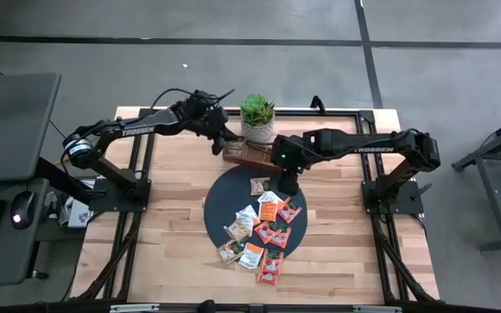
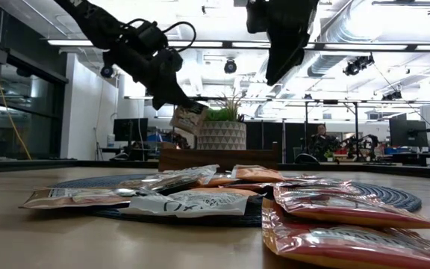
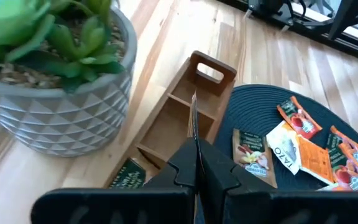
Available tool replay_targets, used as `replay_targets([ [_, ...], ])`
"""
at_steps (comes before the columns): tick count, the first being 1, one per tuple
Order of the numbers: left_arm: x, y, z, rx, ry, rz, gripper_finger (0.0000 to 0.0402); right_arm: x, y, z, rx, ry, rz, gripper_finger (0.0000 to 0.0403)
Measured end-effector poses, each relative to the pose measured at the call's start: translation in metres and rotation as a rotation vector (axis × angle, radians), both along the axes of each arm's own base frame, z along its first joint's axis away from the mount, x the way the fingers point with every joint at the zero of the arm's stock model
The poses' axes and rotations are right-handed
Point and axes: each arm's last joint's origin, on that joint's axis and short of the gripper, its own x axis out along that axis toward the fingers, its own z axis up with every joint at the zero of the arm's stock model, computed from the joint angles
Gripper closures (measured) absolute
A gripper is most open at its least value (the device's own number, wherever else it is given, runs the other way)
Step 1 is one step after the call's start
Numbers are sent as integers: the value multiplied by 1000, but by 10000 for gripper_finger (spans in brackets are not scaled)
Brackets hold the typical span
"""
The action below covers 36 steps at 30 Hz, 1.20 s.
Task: Pick & Place Tea
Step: Put the brown tea bag into the left section of the wooden organizer
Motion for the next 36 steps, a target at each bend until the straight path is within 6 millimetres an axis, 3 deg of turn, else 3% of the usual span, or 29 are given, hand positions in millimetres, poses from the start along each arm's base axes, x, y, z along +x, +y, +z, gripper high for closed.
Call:
replay_targets([
  [11, 12, 11, -25, -5, 21, -15, 401, 3, -1, 1, 6, -38, -74, 245],
  [28, 5, 20, -28, 8, 52, 16, 401, 3, 5, 1, 29, -41, -95, 244],
  [36, 10, 22, -45, -52, 84, 4, 401, 5, 5, 2, 30, -62, -96, 244],
])
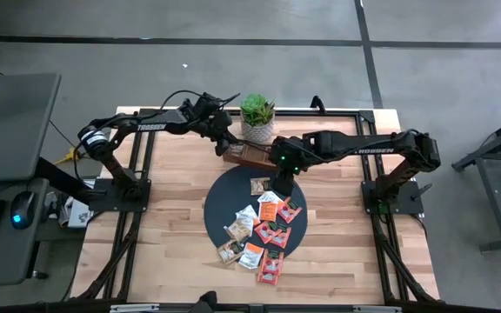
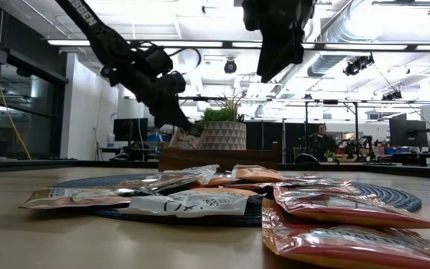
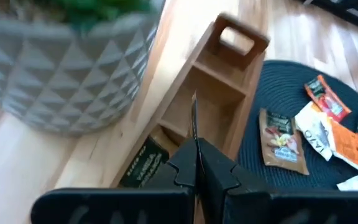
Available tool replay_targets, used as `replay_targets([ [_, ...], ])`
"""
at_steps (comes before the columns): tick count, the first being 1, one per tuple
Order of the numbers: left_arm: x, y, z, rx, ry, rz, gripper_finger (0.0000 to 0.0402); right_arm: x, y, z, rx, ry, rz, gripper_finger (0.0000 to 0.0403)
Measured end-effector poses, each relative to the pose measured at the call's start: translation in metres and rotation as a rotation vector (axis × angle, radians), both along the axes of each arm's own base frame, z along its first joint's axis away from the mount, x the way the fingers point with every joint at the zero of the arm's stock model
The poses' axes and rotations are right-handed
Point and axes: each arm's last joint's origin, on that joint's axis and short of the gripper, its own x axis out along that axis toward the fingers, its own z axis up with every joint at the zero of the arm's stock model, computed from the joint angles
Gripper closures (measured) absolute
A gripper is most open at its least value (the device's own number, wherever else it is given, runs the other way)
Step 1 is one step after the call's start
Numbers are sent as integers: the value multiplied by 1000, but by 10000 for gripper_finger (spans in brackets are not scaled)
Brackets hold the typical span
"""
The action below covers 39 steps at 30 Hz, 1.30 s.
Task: Pick & Place Tea
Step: Put the brown tea bag into the left section of the wooden organizer
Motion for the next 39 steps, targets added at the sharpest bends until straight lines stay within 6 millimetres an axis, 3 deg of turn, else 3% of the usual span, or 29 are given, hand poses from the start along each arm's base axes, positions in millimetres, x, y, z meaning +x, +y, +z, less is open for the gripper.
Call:
replay_targets([
  [12, 1, 2, -5, -17, 29, 52, 384, 0, 0, 0, 5, -2, 3, 244],
  [20, 1, 3, -5, -26, 41, 91, 269, 0, 0, 0, 3, -2, 5, 243],
  [25, 6, 7, 9, -59, 42, 116, 218, 1, 0, 0, 6, -6, 16, 245],
  [31, 8, 5, 39, -80, 46, 102, 216, 9, 1, -2, 18, -49, 46, 247],
  [39, 24, -37, 38, -175, 100, -25, 244, 24, 0, -26, 32, 6, 74, 261],
])
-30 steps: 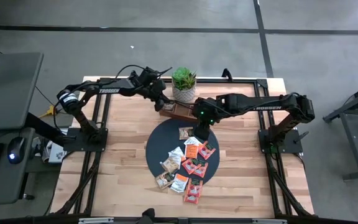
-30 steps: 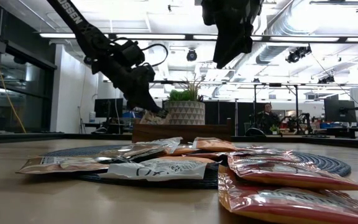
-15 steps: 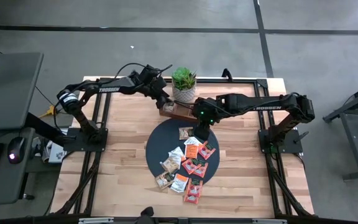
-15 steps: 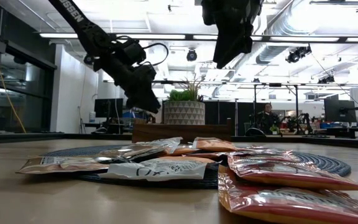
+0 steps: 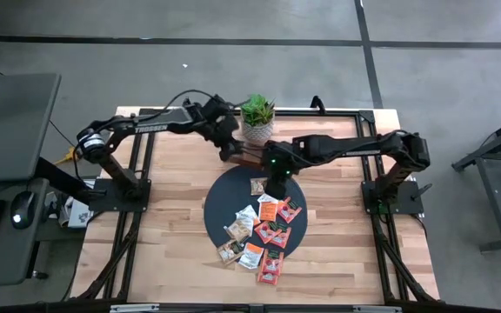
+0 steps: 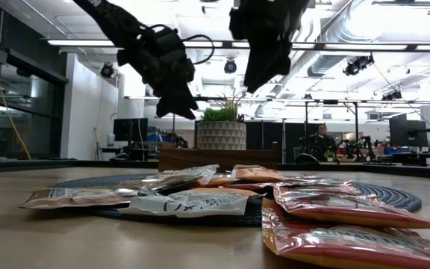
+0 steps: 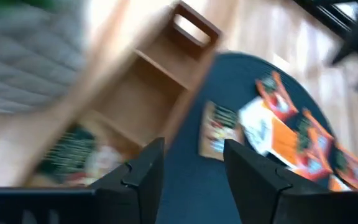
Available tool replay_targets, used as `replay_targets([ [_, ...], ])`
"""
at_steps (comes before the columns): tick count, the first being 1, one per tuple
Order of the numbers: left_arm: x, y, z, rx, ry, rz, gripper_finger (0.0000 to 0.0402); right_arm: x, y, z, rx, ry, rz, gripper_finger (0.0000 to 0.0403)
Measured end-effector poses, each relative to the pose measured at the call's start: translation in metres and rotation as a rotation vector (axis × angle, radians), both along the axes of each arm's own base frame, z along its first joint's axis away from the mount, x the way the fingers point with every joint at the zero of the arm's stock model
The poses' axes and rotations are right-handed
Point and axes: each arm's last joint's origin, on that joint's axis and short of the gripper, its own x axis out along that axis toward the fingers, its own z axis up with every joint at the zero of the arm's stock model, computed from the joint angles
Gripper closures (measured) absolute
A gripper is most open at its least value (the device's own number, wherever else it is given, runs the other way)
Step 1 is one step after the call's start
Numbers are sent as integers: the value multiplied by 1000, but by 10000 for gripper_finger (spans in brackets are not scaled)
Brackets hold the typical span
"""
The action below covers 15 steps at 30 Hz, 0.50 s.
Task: Pick & Place Tea
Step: Put the brown tea bag into the left section of the wooden organizer
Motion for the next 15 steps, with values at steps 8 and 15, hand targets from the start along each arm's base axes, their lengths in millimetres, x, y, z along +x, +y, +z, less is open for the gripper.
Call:
replay_targets([
  [8, 26, -64, -2, 80, 65, -94, 280, 5, 1, -20, 15, 72, 11, 270],
  [15, 31, -95, -16, 119, 80, -82, 340, -26, 14, -66, 81, 103, -51, 270],
])
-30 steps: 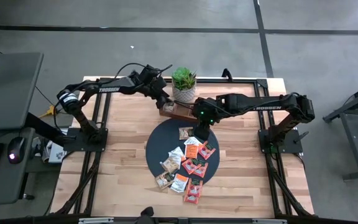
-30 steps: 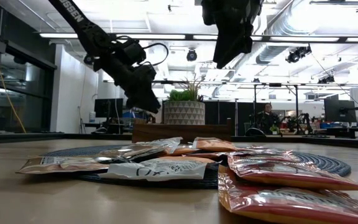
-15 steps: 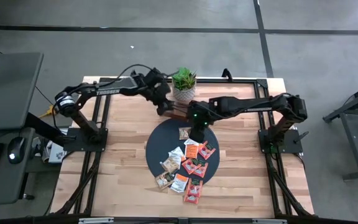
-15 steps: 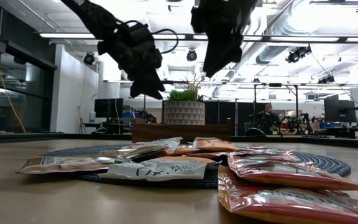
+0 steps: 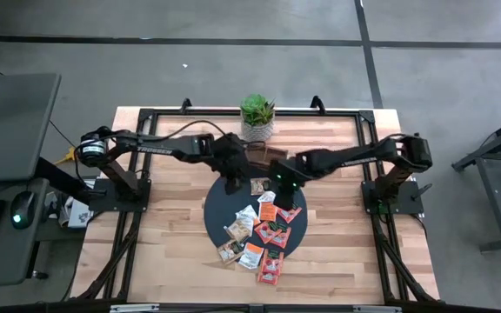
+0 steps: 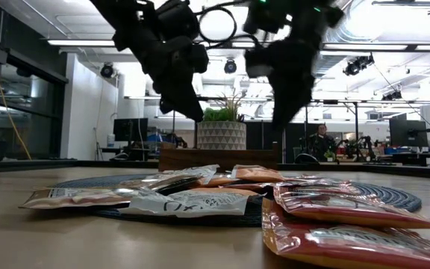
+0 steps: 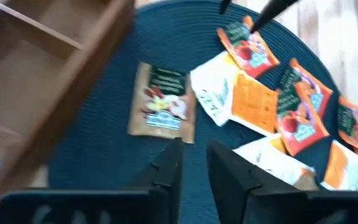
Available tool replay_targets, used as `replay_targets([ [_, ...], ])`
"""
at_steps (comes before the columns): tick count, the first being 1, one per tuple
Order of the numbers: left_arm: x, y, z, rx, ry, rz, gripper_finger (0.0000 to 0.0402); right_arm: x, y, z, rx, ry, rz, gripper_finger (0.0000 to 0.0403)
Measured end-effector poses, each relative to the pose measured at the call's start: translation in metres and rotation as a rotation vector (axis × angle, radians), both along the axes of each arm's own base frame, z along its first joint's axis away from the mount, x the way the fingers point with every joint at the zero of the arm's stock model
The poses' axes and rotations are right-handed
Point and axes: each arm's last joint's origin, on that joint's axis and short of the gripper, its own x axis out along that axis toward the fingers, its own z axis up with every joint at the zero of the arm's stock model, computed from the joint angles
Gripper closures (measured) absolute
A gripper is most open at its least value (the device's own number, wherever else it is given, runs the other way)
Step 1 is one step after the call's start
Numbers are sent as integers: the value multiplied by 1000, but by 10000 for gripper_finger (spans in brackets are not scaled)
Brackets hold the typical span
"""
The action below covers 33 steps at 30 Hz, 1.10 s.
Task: Pick & Place Tea
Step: Put the brown tea bag into the left section of the wooden organizer
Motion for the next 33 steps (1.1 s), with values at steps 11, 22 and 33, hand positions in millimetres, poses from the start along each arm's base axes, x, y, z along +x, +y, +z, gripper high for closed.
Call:
replay_targets([
  [11, 0, -1, -12, -50, -75, 66, 400, -20, 22, -25, 129, -198, -81, 270],
  [22, 18, -1, -37, -149, -108, 146, 401, -18, 18, -23, 15, -247, -192, 270],
  [33, 28, -9, -72, -273, -17, 213, 401, -18, 14, -23, 41, -281, -501, 270],
])
